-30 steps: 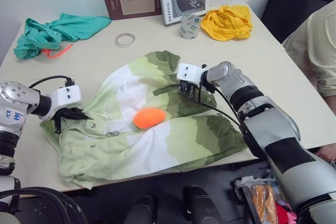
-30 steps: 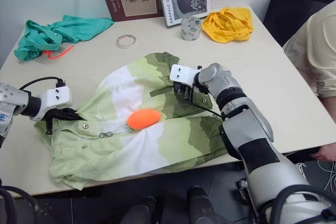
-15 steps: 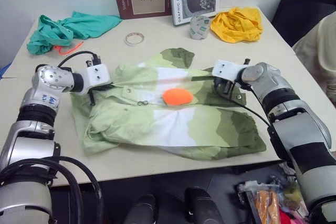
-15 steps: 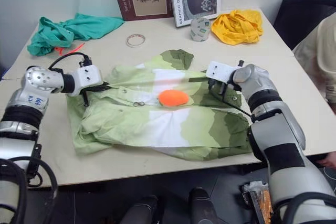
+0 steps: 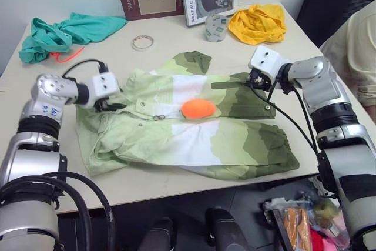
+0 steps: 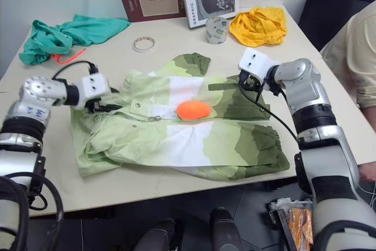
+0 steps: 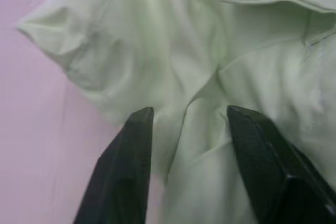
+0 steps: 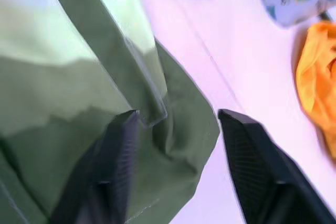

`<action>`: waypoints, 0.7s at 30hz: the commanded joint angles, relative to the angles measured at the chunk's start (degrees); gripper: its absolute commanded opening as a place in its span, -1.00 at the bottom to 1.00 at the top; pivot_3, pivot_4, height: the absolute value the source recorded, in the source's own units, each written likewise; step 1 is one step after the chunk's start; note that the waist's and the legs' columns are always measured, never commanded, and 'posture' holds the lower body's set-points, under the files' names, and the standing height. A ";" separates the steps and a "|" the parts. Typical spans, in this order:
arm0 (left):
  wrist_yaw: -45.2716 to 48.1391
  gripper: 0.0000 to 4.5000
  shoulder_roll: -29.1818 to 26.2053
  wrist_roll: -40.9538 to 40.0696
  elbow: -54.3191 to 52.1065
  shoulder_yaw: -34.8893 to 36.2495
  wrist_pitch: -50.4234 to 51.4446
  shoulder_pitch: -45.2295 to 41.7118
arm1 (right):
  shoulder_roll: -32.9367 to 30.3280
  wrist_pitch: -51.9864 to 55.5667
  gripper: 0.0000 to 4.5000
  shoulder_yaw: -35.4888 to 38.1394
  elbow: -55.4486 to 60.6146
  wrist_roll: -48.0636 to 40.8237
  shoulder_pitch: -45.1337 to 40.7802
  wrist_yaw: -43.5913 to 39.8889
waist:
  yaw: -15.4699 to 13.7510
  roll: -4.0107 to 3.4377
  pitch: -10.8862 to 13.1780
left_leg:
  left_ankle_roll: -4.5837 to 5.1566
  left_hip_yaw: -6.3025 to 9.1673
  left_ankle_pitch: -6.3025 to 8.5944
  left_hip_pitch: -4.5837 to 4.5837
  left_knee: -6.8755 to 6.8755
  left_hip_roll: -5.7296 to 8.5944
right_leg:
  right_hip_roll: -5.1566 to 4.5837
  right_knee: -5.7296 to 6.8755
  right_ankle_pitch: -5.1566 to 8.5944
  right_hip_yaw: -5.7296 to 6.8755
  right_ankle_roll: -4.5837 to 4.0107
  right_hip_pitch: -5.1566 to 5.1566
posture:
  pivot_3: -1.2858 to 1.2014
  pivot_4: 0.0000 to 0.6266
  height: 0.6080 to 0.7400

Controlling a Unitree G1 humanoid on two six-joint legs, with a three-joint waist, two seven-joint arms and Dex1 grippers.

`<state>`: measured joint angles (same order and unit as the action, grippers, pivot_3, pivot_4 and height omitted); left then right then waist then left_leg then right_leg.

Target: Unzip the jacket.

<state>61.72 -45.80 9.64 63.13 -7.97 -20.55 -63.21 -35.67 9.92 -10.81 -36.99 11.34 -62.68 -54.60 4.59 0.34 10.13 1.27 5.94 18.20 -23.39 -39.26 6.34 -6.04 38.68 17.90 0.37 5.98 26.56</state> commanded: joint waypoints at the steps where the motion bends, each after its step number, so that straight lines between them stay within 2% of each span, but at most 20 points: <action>1: 15.82 0.40 -2.42 -11.57 -10.60 5.82 11.76 -2.12 | -0.56 15.15 0.46 3.69 21.26 -8.88 4.16 -6.65 | -0.04 0.00 0.00 | 0.00 0.02 0.00 -0.01 0.03 0.01 | -0.04 0.01 0.00 0.04 0.00 0.01 | 0.03 -0.52 1.00; 3: 21.65 0.40 -2.94 -15.66 -17.60 6.80 18.18 -0.39 | -0.31 22.55 0.46 3.86 28.59 -12.01 6.37 -8.39 | -0.03 0.00 0.00 | 0.01 0.03 0.01 -0.03 0.04 0.03 | -0.09 0.02 0.00 0.10 0.00 0.03 | 0.03 -0.52 1.00; 5: 25.86 0.40 -3.63 -20.10 -29.22 6.53 27.17 3.85 | 0.64 29.67 0.46 3.88 35.50 -16.07 8.54 -9.21 | -0.02 0.00 0.00 | 0.04 0.05 0.03 -0.01 0.02 0.03 | -0.11 0.08 0.00 0.13 0.00 0.00 | 0.03 -0.52 1.00; 8: 28.76 0.40 -4.48 -20.71 -43.05 2.85 30.27 11.92 | 2.71 34.61 0.46 2.51 41.20 -20.05 11.04 -9.13 | 0.10 -0.02 -0.02 | 0.05 0.05 0.03 0.13 0.07 0.03 | -0.14 0.11 0.00 0.06 0.00 -0.08 | 0.03 -0.52 1.00; 15: 20.19 0.40 0.05 -11.64 -36.93 -4.06 19.02 15.28 | 5.56 32.14 0.46 -2.55 40.23 -20.10 13.68 -6.67 | -1.30 -0.02 -0.02 | 0.05 0.00 0.02 0.12 -0.06 0.11 | -0.12 0.12 0.00 0.04 0.00 -0.17 | 0.03 -0.52 1.00; 21: 14.48 0.40 4.24 -8.44 -26.61 -4.15 11.33 12.74 | 7.45 27.21 0.46 -4.13 34.90 -18.87 12.75 -4.00 | -1.79 0.01 -0.03 | 0.08 -0.01 0.02 0.10 -0.14 0.21 | -0.21 0.17 0.00 0.09 0.00 -0.16 | 0.03 -0.52 1.00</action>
<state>77.82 -41.68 0.71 35.06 -12.96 -6.77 -48.66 -28.54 39.07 -15.43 -1.85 -7.78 -48.69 -59.40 2.80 0.36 10.10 1.36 5.93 18.22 -23.29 -39.42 6.57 -6.26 38.88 17.90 0.47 5.98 26.40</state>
